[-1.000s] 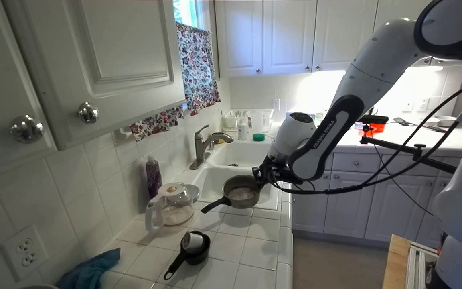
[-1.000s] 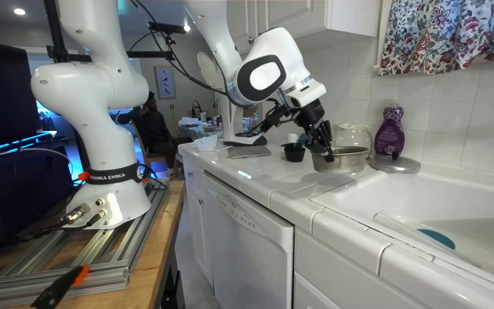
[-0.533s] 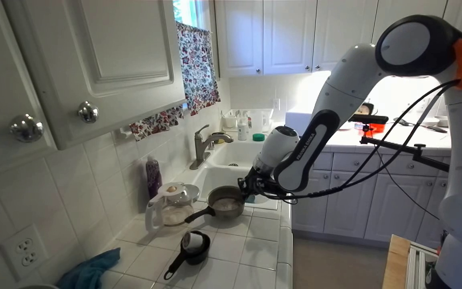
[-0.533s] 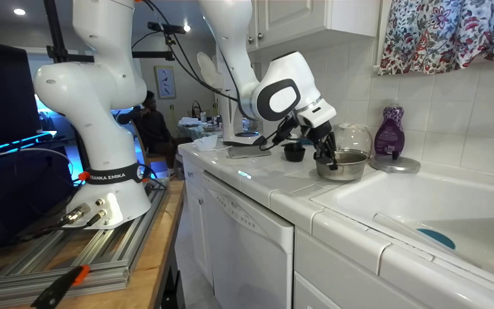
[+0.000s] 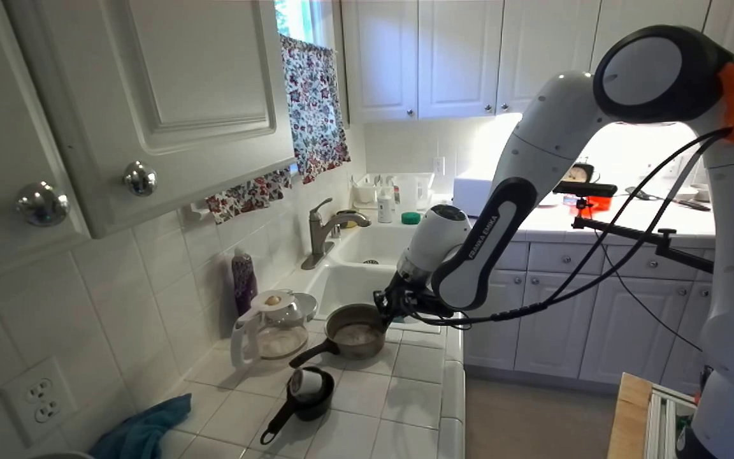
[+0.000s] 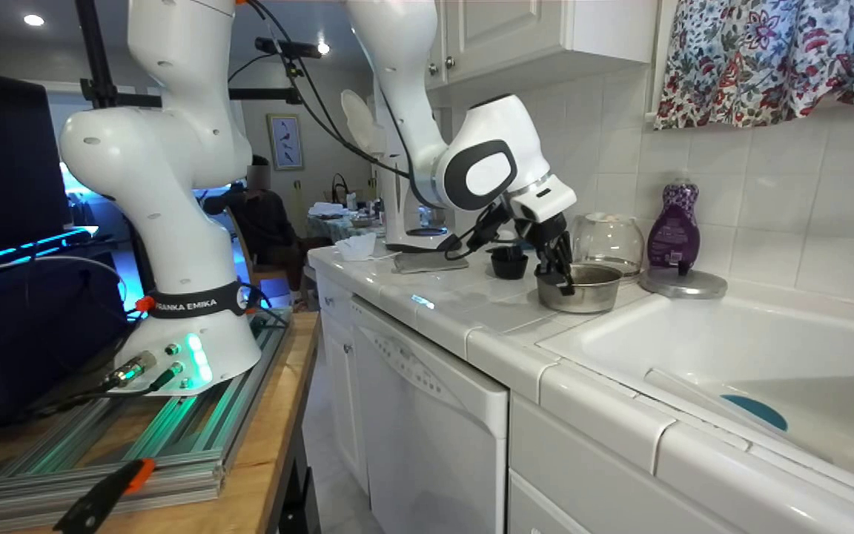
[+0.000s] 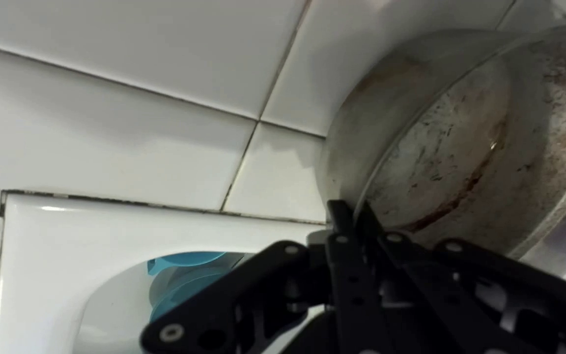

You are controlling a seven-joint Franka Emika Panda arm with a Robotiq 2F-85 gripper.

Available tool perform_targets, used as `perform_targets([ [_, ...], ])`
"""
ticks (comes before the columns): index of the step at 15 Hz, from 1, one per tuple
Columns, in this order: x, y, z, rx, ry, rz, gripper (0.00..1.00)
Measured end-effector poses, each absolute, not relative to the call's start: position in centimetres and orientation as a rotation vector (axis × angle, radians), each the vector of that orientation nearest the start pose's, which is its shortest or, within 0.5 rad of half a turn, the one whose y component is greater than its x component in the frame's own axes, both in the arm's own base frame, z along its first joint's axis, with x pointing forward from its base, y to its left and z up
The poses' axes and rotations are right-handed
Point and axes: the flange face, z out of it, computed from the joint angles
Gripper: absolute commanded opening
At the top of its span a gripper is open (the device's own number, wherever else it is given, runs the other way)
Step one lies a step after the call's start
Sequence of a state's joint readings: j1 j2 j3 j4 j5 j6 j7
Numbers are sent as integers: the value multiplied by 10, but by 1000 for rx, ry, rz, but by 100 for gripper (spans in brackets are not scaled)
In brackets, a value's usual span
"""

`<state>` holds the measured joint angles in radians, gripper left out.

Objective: Bring the pan closer to the sink, then place a lid on it

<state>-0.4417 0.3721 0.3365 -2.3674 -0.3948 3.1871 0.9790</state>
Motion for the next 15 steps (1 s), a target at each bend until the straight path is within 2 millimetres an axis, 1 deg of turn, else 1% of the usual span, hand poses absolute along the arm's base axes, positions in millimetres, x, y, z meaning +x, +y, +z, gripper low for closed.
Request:
perform_targets([
  [3,545,-2,229,-2666,977,-598,1],
  [4,546,6,229,-2670,961,-596,31],
  [5,547,12,229,-2672,948,-593,33],
  [7,547,22,227,-2678,928,-583,44],
  [9,546,26,226,-2682,928,-579,58],
  [10,545,25,226,-2684,938,-583,66],
  [12,541,17,232,-2690,960,-612,81],
  [14,537,4,244,-2708,963,-666,95],
  [15,534,-4,251,-2721,962,-698,99],
])
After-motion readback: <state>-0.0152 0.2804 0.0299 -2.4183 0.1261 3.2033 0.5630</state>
